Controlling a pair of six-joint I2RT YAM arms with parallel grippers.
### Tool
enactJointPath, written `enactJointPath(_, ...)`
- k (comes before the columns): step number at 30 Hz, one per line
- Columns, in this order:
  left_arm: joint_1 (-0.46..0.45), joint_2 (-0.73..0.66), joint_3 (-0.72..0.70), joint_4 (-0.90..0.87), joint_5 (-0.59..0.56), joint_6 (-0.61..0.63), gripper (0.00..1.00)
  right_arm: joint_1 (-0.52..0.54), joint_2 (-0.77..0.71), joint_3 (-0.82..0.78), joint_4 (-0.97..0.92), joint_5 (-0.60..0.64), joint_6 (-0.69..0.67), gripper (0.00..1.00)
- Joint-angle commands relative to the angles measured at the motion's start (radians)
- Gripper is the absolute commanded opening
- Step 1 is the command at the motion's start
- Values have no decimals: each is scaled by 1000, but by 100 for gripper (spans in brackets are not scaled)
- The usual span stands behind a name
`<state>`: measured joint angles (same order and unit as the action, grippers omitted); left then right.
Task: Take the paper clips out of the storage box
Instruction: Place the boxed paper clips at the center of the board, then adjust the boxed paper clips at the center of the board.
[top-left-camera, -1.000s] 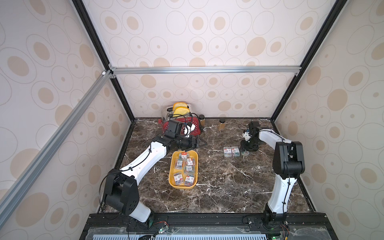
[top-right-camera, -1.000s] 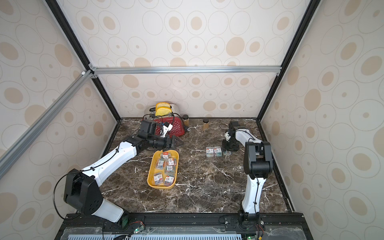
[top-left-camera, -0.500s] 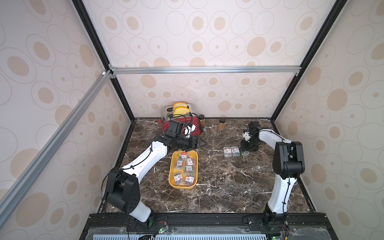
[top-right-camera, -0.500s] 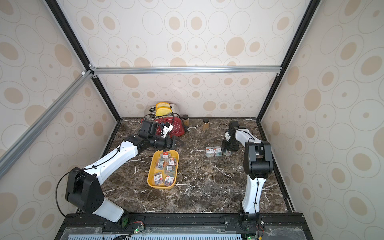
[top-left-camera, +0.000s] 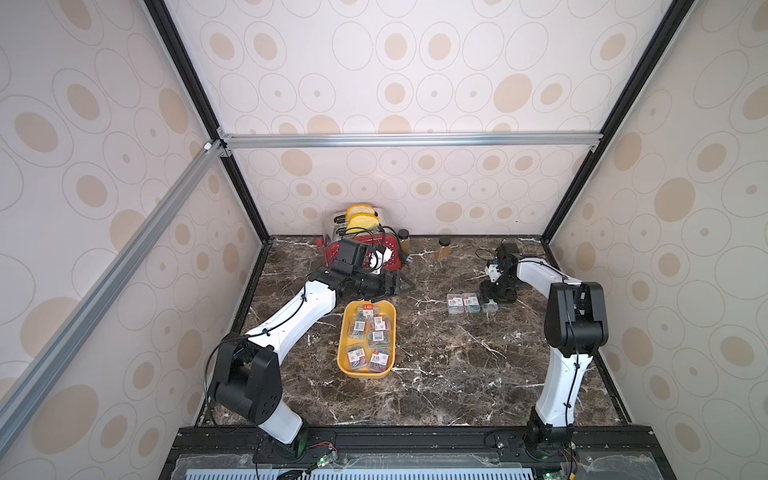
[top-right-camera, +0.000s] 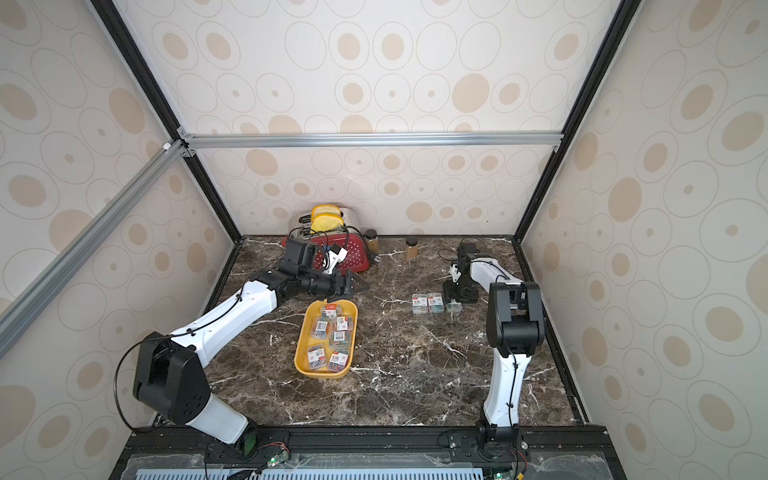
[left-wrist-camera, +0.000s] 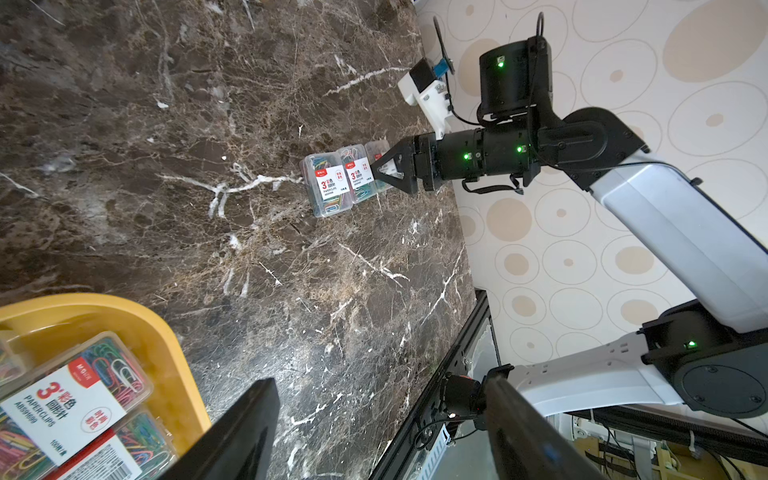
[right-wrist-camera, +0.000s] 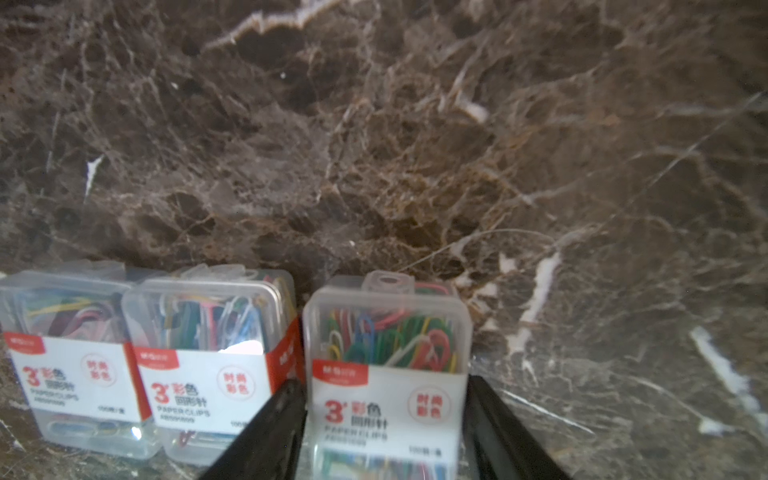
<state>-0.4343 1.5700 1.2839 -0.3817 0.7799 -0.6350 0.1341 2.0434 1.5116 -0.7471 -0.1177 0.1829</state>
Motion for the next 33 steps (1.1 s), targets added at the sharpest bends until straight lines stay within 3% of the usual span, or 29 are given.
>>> enactJointPath(1, -3, 13, 47, 4, 13, 12, 81, 2, 18, 30, -9, 4, 8, 67)
enactJointPath(20, -3, 9, 50, 9, 30, 19, 81, -43, -86, 48, -45, 43, 20, 68)
enactJointPath(33, -3, -7, 52, -38, 12, 61, 83, -99, -9, 35, -60, 133, 25, 68)
